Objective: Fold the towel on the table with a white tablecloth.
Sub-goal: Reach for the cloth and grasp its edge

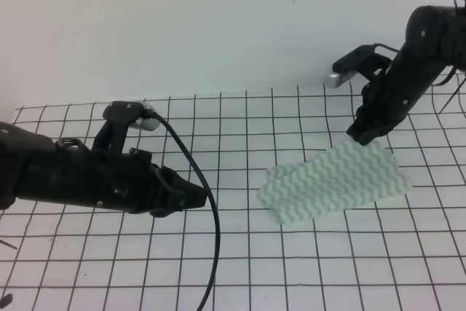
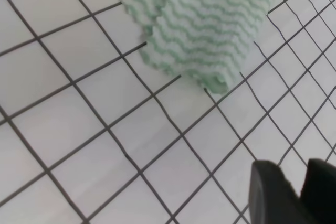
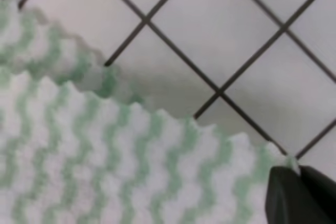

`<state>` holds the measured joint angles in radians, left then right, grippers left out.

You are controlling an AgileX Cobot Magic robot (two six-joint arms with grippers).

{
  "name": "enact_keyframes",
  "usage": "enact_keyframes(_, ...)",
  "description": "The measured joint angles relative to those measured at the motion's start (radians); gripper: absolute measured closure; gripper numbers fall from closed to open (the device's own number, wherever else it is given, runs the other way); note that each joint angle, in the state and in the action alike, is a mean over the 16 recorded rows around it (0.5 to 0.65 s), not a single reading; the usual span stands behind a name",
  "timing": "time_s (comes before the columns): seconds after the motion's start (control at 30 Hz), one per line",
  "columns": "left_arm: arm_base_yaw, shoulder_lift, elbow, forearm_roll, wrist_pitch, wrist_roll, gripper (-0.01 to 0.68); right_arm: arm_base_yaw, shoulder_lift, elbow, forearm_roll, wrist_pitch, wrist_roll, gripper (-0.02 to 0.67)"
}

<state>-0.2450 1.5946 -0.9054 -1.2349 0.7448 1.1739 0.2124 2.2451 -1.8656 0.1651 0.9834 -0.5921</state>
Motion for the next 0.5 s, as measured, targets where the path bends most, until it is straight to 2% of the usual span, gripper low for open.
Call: enact_keyframes(0.5, 0.0, 0.0, 0.0, 0.0, 0.012, 0.0, 0.535, 0.0, -0.01, -0.01, -0.106, 0.078, 0.085, 0.645)
